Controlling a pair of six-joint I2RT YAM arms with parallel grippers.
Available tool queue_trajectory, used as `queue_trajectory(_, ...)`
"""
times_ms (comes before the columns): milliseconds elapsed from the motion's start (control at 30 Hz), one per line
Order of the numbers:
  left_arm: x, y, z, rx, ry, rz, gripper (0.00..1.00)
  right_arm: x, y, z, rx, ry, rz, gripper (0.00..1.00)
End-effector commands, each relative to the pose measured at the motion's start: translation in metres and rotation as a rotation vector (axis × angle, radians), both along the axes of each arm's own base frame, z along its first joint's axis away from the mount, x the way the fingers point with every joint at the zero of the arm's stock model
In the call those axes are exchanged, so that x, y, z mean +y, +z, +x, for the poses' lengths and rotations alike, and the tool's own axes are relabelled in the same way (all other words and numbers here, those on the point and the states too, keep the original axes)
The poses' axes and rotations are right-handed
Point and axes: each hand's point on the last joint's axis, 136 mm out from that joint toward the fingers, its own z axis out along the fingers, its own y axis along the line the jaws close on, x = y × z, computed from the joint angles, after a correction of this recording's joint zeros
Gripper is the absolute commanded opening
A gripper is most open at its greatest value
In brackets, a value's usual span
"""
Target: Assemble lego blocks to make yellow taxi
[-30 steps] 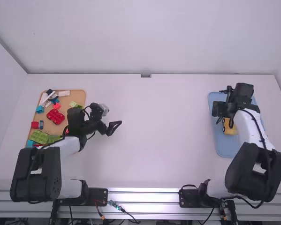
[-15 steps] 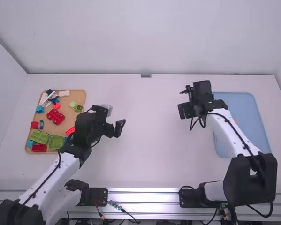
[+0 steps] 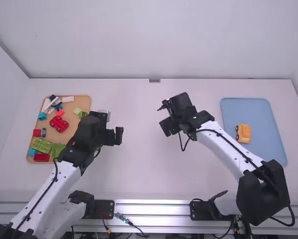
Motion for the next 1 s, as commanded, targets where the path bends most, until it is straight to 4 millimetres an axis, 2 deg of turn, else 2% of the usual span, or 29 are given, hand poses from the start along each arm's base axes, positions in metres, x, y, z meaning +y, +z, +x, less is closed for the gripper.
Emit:
queue_trajectory(0, 0.014, 0.008, 0.0, -0.048, 0.039, 0.031, 0.96, -0.006, 0.015, 0.004, -0.034, -0.046, 0.052, 0.96)
queue_trajectory(133, 0.029, 0.009, -0.001, -0.104, 0.06, 0.064, 0.91, -0.017, 0.02, 0.005, -0.047, -0.103, 0.13, 0.92)
queue_trajectory(367, 0.066, 0.013, -0.007, -0.229, 0.136, 0.133, 0.79, -0.056, 0.031, 0.013, -0.137, -0.243, 0.201, 0.81)
queue_trajectory(433, 0.066, 0.013, -0.009, -0.264, 0.138, 0.13, 0.75, -0.068, 0.035, 0.014, -0.17, -0.273, 0.212, 0.78)
queue_trajectory(700, 0.066, -0.022, -0.034, -0.264, 0.138, 0.13, 0.59, -0.121, 0.048, 0.013, -0.32, -0.403, 0.25, 0.64)
queue_trajectory(833, 0.066, -0.048, -0.048, -0.264, 0.138, 0.13, 0.48, -0.158, 0.056, 0.007, -0.433, -0.494, 0.265, 0.53)
queue_trajectory(900, 0.066, -0.057, -0.052, -0.264, 0.138, 0.13, 0.44, -0.171, 0.059, 0.003, -0.475, -0.527, 0.268, 0.49)
queue_trajectory(967, 0.066, -0.067, -0.056, -0.264, 0.138, 0.13, 0.4, -0.173, 0.052, -0.006, -0.476, -0.533, 0.267, 0.45)
